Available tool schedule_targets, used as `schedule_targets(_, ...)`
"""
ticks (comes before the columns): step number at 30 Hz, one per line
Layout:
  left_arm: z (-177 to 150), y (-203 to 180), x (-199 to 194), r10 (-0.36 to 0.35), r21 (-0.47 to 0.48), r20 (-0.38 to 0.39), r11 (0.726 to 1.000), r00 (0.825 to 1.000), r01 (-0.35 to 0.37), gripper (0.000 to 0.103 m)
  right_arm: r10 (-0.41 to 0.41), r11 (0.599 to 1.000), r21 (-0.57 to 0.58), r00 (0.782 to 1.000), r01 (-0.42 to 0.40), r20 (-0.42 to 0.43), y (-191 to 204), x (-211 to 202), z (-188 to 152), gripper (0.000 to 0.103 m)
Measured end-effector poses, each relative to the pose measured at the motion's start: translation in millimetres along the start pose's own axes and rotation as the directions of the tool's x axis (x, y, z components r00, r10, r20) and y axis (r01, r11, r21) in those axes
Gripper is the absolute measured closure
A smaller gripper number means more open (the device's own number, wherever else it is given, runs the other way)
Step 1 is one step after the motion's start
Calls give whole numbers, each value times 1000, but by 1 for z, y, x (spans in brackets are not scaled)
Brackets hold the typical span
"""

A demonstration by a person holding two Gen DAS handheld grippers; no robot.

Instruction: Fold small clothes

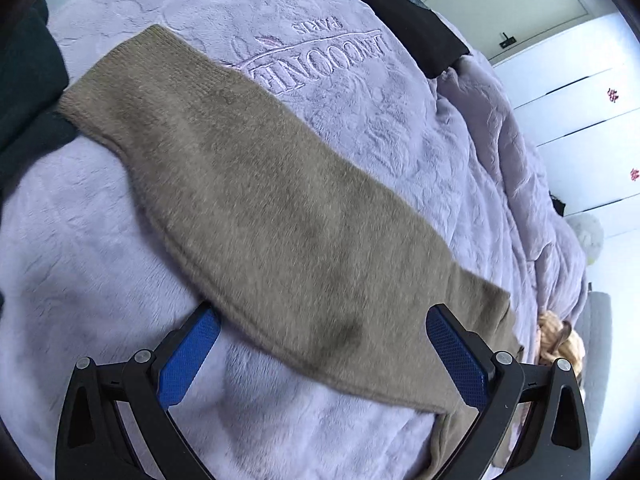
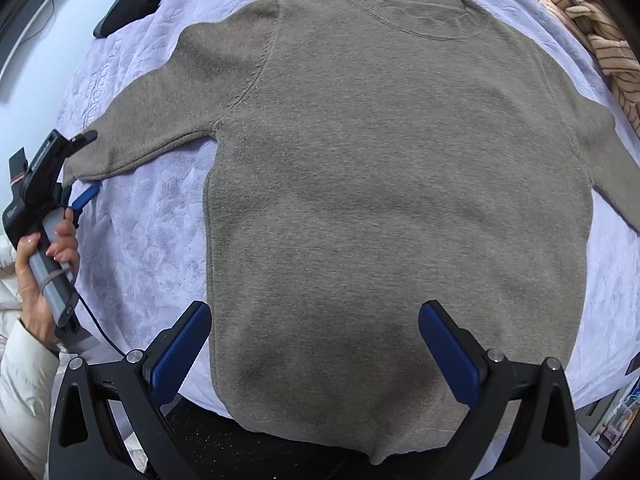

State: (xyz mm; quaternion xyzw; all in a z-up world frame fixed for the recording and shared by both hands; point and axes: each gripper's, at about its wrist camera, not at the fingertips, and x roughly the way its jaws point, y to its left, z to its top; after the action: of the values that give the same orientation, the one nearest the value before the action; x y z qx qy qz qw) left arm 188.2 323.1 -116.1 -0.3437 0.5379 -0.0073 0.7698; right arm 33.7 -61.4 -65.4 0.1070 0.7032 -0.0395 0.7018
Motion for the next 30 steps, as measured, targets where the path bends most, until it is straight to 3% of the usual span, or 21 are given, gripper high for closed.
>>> schedule_targets(4,12,0,9,-7,-37,12,999,1000,7,16,-1,1000,-13,1000,1,1,7,0,1,0)
schedule_targets(6,14,1,10,14,-51,19,999,1000,-13,36,5,1000,-13,1000,-5,1,9,1,0,0)
schedule_targets(8,15,3,13,37,-52,19,998,999,-36,75,18,1000,-9,1000,-18,-4,5,1,-2,0)
schedule_targets(10,15,5,12,17,-47,29,999,999,-16,90,30,1000,-6,1000,-31,-7,1,1,-4,0)
schedule_targets(14,12,-19,-5,62,12,102,998,993,-64,90,61,998,-15,998,-61,-3,-12,-2,-7,0)
schedule_targets(17,2,-61,-26,49,133,163,989,985,-71,90,82,996,-21,997,-82,2,-24,-5,-7,0)
schedule_targets(20,-18,-115,-43,2,266,206,962,979,-58,90,103,995,-17,995,-103,13,-38,-8,-6,0)
schedule_targets(23,-46,-179,-46,-64,395,209,918,976,-24,90,120,993,-7,992,-119,31,-59,-15,-5,0)
schedule_targets(26,-86,-244,-32,-126,521,164,853,978,23,90,133,991,22,990,-134,43,-87,-20,-6,0)
schedule_targets(28,-120,-285,-7,-139,596,105,802,985,50,90,133,989,54,990,-136,54,-111,-23,-7,0)
schedule_targets(30,-151,-313,22,-119,637,41,768,992,66,90,130,987,91,989,-135,65,-136,-26,-11,0)
